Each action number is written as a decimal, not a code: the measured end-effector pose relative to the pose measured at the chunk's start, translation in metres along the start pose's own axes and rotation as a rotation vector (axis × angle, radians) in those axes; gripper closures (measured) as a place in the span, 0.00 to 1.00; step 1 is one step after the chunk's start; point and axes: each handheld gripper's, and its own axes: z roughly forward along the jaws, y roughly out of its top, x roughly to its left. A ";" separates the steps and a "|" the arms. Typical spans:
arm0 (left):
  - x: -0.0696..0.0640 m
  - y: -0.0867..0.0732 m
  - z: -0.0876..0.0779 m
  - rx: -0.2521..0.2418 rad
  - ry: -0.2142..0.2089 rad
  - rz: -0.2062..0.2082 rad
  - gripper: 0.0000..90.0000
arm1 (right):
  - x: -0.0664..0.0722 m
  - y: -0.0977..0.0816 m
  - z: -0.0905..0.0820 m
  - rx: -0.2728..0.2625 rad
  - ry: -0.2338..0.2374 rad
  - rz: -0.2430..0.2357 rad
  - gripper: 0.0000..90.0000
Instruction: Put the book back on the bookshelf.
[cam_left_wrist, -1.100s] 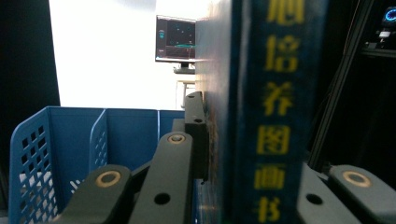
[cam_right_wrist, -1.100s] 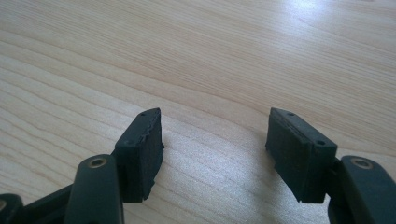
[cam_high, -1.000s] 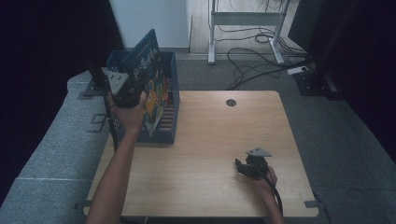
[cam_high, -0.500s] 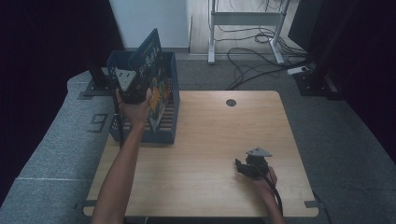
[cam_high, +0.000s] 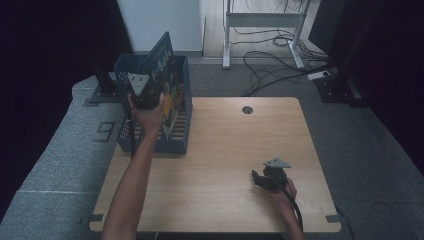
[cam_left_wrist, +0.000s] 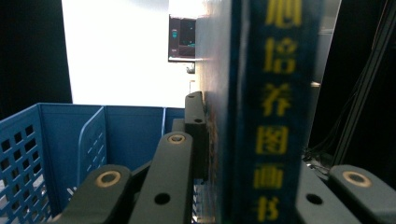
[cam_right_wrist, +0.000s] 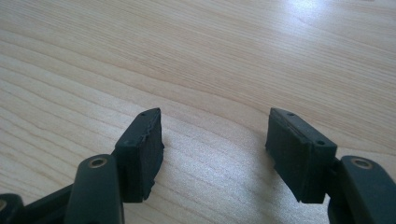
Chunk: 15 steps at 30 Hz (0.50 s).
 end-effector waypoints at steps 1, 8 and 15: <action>0.000 0.000 0.001 0.002 0.002 -0.003 0.92 | 0.000 0.000 0.000 -0.001 -0.001 0.000 0.40; -0.008 -0.003 0.009 -0.008 -0.005 0.023 0.92 | 0.000 0.000 0.000 -0.002 -0.002 0.000 0.40; -0.014 -0.009 0.017 -0.023 0.001 0.048 0.92 | 0.000 -0.001 0.000 -0.002 -0.001 -0.002 0.40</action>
